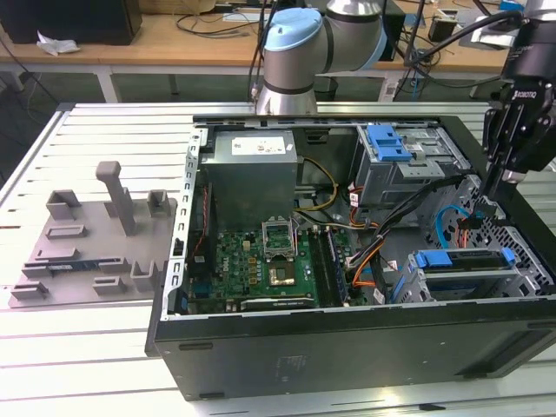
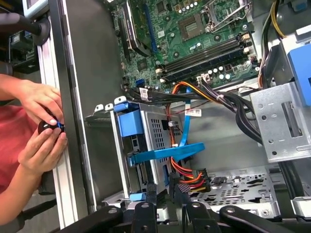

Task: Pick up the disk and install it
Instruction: 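Insert the first disk wire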

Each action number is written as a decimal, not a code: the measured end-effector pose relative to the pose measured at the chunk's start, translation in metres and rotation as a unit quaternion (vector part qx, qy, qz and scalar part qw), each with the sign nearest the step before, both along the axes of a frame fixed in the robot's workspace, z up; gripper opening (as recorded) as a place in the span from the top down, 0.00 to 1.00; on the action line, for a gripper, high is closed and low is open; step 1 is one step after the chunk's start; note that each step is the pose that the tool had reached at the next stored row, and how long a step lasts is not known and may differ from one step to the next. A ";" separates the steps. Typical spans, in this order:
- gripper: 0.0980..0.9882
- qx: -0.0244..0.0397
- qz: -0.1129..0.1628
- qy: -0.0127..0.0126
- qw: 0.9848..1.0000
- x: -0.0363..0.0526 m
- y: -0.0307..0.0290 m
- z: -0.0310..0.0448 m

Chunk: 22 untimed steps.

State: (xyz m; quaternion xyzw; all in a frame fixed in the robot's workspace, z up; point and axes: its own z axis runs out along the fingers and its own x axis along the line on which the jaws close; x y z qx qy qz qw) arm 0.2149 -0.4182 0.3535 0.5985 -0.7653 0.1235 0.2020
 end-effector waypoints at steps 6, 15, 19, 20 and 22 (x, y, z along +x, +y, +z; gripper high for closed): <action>0.78 0.000 0.000 0.000 1.000 0.0000 0.0005 -0.0042; 0.78 -0.004 -0.001 0.000 1.000 0.0000 0.0038 -0.0105; 0.78 -0.006 -0.003 0.000 1.000 -0.0001 0.0063 -0.0129; 0.78 -0.006 -0.003 0.000 1.000 -0.0001 0.0063 -0.0134; 0.78 -0.006 -0.004 0.000 1.000 0.0000 0.0063 -0.0146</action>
